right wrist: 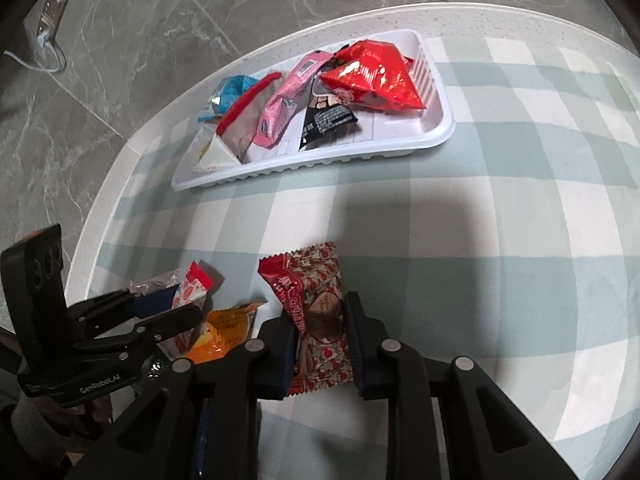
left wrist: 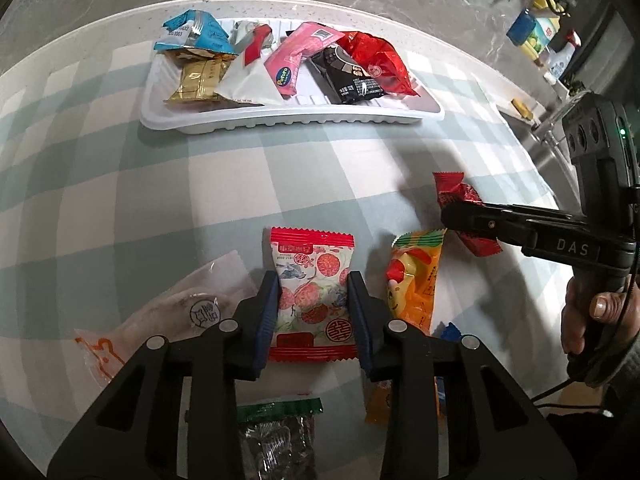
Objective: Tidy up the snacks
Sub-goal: 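Carry fruit candy packet toward tray with left tool while right tool carries checkered candy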
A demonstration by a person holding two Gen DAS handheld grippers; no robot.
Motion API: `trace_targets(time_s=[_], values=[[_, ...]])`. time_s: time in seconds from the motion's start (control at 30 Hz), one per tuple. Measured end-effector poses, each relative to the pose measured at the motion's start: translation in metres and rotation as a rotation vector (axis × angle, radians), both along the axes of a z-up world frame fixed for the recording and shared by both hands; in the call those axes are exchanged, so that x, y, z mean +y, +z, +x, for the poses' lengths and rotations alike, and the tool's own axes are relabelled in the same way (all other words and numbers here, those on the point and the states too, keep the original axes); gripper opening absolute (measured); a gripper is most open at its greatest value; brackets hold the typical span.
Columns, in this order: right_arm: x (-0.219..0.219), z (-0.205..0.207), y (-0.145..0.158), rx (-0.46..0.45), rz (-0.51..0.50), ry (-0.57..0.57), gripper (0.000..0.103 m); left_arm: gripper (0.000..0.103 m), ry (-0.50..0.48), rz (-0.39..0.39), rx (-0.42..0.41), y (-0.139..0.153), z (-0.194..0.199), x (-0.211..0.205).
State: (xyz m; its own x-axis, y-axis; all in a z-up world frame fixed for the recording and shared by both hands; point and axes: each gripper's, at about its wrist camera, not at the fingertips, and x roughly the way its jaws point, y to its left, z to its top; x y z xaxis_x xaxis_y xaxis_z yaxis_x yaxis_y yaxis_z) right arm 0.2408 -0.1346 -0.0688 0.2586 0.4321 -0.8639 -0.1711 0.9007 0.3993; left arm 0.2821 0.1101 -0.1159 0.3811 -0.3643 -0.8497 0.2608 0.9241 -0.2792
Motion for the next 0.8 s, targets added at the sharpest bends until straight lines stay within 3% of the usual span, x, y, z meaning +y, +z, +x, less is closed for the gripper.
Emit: trace_targets(time_s=[0.8], values=[[-0.007, 0.015, 0.035, -0.020, 0.131, -0.053, 0.024, 0.031, 0.059, -0.144, -0.054, 0.056, 0.008, 0.024]])
